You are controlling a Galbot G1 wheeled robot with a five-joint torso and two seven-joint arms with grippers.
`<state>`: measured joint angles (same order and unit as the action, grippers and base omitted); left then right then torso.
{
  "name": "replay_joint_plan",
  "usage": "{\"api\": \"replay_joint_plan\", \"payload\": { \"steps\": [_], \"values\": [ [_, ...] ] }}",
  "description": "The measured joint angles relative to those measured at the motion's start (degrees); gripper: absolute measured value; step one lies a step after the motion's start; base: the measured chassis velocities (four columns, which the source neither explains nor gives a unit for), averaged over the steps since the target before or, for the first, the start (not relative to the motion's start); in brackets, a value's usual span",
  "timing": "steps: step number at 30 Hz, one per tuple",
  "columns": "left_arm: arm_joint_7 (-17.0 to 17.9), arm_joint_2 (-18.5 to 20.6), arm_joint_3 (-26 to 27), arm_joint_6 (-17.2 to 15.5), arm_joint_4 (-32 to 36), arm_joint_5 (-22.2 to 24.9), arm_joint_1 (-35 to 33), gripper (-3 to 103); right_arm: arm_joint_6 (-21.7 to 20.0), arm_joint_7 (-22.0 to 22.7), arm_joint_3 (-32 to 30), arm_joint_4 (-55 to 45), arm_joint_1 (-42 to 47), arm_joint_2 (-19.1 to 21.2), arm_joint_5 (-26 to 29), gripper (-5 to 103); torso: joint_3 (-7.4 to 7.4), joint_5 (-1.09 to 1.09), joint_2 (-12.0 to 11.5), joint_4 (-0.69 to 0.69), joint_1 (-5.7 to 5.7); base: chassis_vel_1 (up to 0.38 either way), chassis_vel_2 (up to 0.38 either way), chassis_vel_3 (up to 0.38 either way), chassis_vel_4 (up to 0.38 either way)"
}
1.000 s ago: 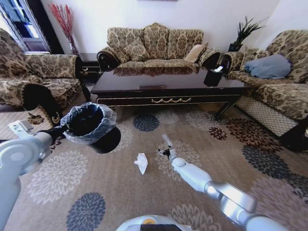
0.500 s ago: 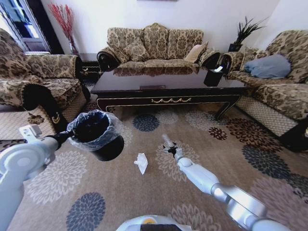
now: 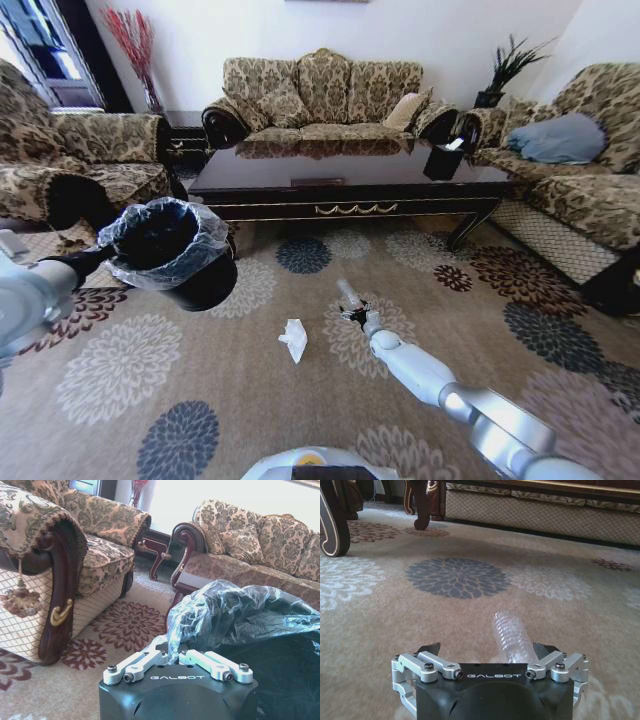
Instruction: Move to the front of the table and pick up the trash from the floor, then place it into the trash bin.
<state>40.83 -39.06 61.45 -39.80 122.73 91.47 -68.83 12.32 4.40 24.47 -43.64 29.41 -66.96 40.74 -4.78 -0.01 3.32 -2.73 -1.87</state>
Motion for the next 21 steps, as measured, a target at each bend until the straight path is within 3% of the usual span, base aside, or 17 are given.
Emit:
{"api": "replay_joint_plan", "payload": {
  "steps": [10, 21],
  "values": [
    [-0.9, 0.3, 1.0, 0.1, -1.0, -0.3, 0.5, 5, 0.1, 1.5, -0.2, 1.1, -0.2, -0.3, -0.5, 100, -0.04, 0.0, 0.0, -0.02, -0.05, -0.109, 0.126, 0.119, -0.124],
    [-1.2, 0.9, 3.4, 0.2, -0.9, 0.6, 0.1, 5, -4.1, 3.3, -1.3, 6.3, -1.9, -1.4, -2.2, 100, 0.0, 0.01, 0.0, -0.01, 0.01, -0.002, 0.007, 0.003, -0.002]
  ]
}}
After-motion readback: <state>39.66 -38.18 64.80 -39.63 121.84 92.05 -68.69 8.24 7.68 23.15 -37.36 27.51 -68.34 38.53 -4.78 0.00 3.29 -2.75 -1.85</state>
